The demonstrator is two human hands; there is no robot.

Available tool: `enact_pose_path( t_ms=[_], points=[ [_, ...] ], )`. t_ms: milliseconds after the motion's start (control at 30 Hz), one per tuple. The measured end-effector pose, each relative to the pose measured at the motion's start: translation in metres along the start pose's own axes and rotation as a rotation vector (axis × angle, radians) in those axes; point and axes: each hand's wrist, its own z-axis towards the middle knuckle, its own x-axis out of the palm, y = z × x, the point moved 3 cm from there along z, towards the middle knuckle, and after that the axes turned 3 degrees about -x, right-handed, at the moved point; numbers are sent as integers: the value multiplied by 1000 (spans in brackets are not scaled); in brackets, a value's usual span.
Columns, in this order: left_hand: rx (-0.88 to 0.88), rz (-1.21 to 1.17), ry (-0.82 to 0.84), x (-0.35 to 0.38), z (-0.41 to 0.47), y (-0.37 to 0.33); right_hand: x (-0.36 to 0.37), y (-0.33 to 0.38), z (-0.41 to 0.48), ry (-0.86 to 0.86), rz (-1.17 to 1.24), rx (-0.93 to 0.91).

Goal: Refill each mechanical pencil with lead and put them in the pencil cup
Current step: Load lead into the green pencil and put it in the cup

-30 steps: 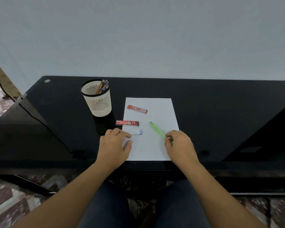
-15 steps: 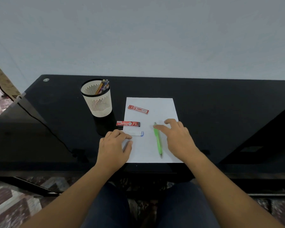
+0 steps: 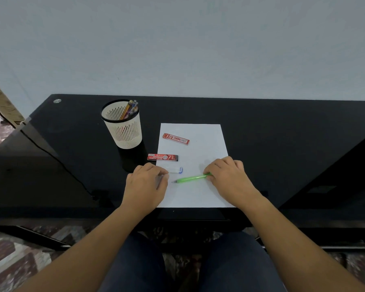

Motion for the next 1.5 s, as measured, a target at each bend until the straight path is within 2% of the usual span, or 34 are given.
enact_pose_path(
  t_ms=[133,233,367,600,733,1200,1367,1500],
  points=[
    [97,-48,-24,0,2,-10,5,15,-1,-59,20,28],
    [189,-3,15,5,4,-12,6,25,1,-62,85,19],
    [235,76,-22,4,9,-8,5,30,3,-27,151,0],
    [187,22,-85,7,8,5,6,18,-6,-67,280,79],
    [188,-10,-112,8,6,7,8,22,-16,-220,374,126],
    [194,-38,-131,8,6,7,12,18,-21,-336,445,126],
    [156,-45,-151,7,6,10,8,13,-24,-469,418,184],
    [156,-41,-153,7,5,9,8,12,-24,-502,410,213]
  ],
)
